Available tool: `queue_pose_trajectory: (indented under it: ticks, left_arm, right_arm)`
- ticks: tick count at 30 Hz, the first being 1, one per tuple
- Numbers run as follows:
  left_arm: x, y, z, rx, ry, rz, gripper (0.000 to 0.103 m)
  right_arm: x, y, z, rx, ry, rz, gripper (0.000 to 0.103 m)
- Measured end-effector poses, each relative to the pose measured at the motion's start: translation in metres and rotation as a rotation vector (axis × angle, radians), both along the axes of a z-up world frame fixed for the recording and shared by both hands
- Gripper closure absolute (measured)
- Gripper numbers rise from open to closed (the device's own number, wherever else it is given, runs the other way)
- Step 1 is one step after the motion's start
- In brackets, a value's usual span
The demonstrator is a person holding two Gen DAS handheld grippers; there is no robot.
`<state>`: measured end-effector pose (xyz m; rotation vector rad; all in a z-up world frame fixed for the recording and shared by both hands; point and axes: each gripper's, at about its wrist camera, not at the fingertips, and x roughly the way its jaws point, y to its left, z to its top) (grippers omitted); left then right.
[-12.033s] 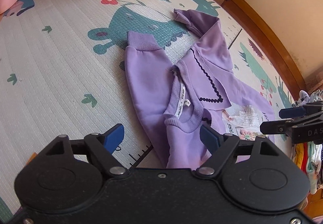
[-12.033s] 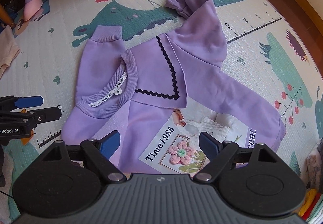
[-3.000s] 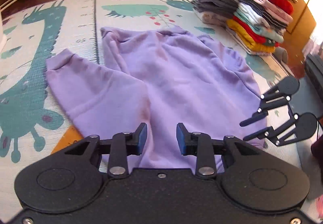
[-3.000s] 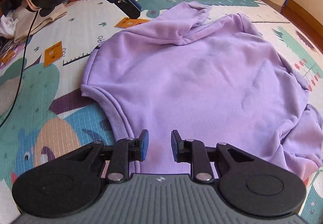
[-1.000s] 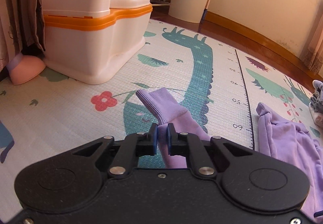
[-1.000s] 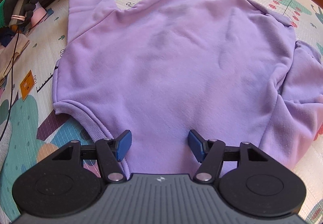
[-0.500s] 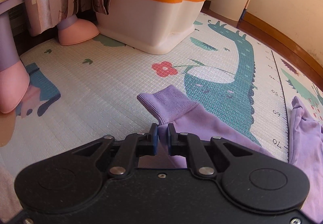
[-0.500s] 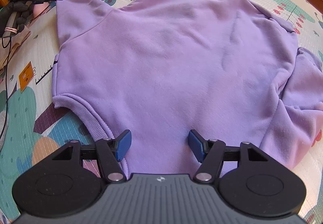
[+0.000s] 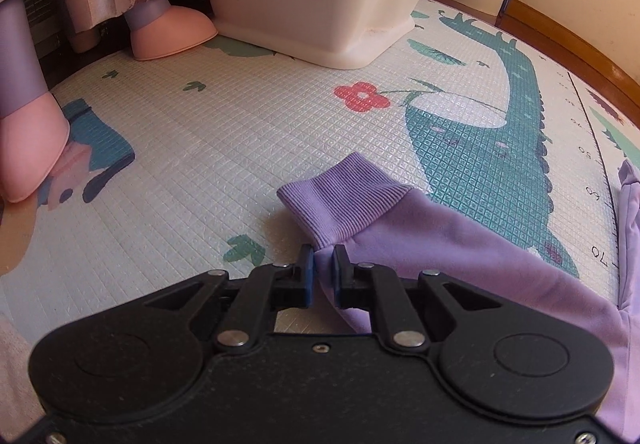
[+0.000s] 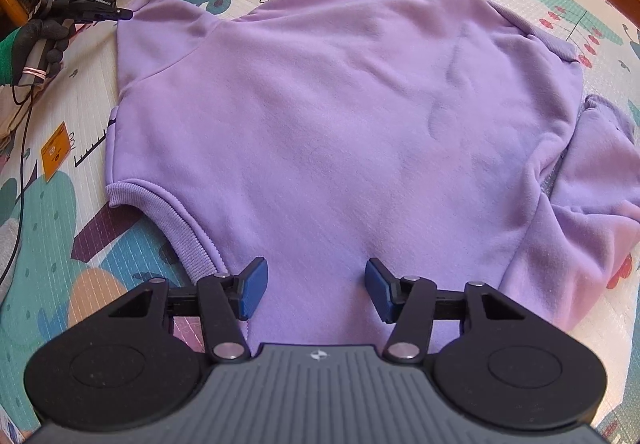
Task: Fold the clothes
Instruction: 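Grasp a sleeve cuff with the left tool and pull it straight, then release the sleeve cuff from the left tool onto the mat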
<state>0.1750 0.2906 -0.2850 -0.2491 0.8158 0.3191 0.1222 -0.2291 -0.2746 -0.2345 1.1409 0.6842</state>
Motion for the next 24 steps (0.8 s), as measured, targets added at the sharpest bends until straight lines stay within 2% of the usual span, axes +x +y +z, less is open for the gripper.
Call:
queue_pose_trajectory:
  ticks: [6,9,11,13,16,19,20,21,24]
  left_arm:
    - [-0.001,0.018,0.001,0.053,0.029,0.062,0.095]
    - [0.0,0.023,0.0,0.088,0.047,0.073,0.095]
    - [0.001,0.025,-0.001,0.103,0.056,0.08,0.095]
    - [0.002,0.026,-0.001,0.126,0.068,0.088,0.095]
    - [0.004,0.027,-0.003,0.144,0.08,0.101,0.093]
    - [0.008,0.016,0.0,0.237,0.131,0.079,0.08]
    - [0.008,0.011,0.002,0.272,0.14,0.072,0.057]
    - [0.005,0.006,0.006,0.305,0.132,0.068,0.047]
    - [-0.001,-0.01,0.02,0.375,0.108,0.045,0.047]
  right_arm:
    - [0.0,-0.014,0.021,0.103,-0.037,0.002,0.052]
    - [-0.003,-0.021,0.042,0.183,-0.09,0.031,0.052]
    - [0.0,-0.033,0.058,0.225,-0.136,0.009,0.054]
    - [0.012,-0.054,0.065,0.256,-0.158,-0.091,0.054]
    - [0.039,-0.101,0.057,0.245,-0.161,-0.36,0.053]
    - [0.063,-0.156,0.029,0.235,-0.11,-0.636,0.053]
    - [0.073,-0.172,0.022,0.249,-0.074,-0.705,0.053]
    - [0.08,-0.185,0.013,0.265,-0.041,-0.761,0.053]
    - [0.091,-0.21,-0.009,0.316,0.02,-0.902,0.052]
